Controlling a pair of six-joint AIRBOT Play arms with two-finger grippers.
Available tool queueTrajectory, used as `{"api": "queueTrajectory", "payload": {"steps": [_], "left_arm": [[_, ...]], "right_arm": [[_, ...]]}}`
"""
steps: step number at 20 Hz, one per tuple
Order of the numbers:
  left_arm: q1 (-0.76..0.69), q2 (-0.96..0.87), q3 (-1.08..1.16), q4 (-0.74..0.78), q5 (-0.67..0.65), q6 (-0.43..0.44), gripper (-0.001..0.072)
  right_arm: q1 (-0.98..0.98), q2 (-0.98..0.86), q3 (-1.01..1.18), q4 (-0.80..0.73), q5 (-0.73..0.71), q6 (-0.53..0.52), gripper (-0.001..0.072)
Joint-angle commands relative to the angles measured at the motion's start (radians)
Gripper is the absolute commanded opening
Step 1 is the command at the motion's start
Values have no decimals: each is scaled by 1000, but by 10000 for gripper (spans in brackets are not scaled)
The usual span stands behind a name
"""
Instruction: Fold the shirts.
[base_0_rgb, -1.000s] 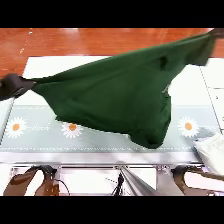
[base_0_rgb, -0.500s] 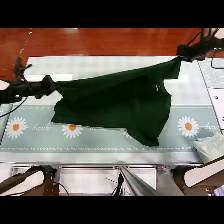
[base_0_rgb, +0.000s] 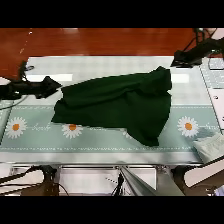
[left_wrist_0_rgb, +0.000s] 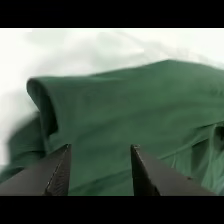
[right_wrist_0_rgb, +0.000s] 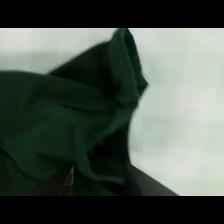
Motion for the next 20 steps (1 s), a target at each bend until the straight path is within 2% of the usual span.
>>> {"api": "queueTrajectory", "payload": {"steps": [1, 2, 3, 6, 9, 14, 17, 20], "left_arm": [[166, -7, 104, 100, -272, 30, 468], [204, -8, 100, 151, -344, 30, 565], [226, -10, 89, 227, -397, 31, 620], [235, -29, 40, 420, -432, 30, 620], [230, -79, 16, 427, -431, 30, 620], [169, -183, 16, 416, -419, 30, 620], [109, -239, 16, 345, -386, 28, 620], [74, -262, 19, 370, -397, 16, 609]], "right_arm": [[-63, 77, 0, -130, 169, -31, 402], [-95, 83, 0, -125, 216, -27, 445], [-129, 82, -5, -108, 278, -27, 549], [-219, 82, -78, 0, 346, -27, 552], [-259, 82, -158, 85, 347, -33, 548], [-254, 82, -230, 109, 282, -51, 548], [-254, 82, -230, 146, 259, -51, 547], [-254, 82, -230, 152, 260, -51, 547]]}}
